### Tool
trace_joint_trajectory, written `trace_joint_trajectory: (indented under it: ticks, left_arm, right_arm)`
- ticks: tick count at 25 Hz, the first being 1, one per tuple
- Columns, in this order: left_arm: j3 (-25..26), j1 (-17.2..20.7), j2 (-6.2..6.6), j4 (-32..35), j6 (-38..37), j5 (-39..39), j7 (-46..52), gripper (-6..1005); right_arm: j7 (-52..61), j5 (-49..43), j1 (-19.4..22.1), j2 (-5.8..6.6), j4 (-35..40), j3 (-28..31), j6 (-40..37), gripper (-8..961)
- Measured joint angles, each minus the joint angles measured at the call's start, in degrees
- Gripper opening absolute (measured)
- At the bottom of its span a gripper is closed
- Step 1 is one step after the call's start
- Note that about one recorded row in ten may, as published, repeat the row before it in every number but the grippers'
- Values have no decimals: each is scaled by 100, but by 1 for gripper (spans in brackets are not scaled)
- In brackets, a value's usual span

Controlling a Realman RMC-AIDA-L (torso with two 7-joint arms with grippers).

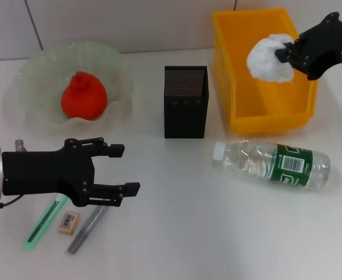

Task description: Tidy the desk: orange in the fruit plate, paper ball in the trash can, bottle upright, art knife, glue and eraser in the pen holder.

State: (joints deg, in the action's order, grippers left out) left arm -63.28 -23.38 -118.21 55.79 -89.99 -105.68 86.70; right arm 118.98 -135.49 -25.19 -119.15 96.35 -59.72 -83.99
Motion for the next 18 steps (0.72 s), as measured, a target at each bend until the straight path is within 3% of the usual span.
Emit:
trace_joint_trajectory:
  ticks: [18]
  left_arm:
    - [-24,-26,0,-34,-2,-5,-22,861]
  right_arm:
    - [-219,-530,-302,15,-1145,-25,1419,20]
